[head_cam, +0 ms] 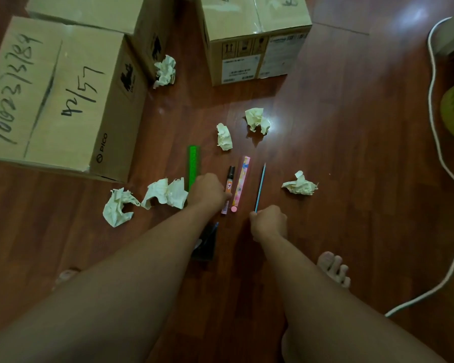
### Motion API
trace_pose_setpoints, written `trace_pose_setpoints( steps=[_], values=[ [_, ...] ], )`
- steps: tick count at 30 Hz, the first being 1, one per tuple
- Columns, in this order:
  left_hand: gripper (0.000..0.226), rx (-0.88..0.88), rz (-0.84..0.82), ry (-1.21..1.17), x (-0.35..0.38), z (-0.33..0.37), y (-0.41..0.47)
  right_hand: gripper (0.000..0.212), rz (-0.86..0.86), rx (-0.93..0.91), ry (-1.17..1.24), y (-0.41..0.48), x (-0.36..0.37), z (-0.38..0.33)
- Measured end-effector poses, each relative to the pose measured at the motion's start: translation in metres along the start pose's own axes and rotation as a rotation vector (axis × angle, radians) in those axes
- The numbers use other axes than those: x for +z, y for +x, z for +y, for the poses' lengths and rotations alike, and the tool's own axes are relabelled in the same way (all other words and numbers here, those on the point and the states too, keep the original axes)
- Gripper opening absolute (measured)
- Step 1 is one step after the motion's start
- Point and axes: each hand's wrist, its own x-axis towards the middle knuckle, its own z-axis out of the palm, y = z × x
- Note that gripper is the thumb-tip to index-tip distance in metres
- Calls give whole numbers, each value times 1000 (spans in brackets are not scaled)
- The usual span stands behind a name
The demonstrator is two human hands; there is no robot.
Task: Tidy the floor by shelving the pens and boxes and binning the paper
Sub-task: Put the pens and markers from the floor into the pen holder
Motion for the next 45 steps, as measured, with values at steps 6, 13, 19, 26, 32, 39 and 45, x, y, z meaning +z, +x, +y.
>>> trace_pose_setpoints(
  steps=[6,13,19,26,32,39,45],
  values=[
    [34,-128,-26,-148,-2,3,-1,35,-83,-55,30,-14,-12,-2],
    [26,103,-75,-390,-65,-9,-22,16,-160,-362,260,-53,-44,-8],
    [22,178,-147,-462,-109,-50,-68,13,-123,-546,268,-108,-62,4],
    [27,313,-213,-211,-118,-71,-118,11,-218,-678,143,-158,-66,24],
    [26,281,-206,-76,-98,-74,-121,14,-303,-767,0,-172,-53,21],
    [34,254,-314,-2,-98,-72,-115,29,-321,-828,-24,-166,-49,22],
    [28,213,-417,169,-130,-44,-97,12,-118,-762,201,-150,-70,-8]
  ],
)
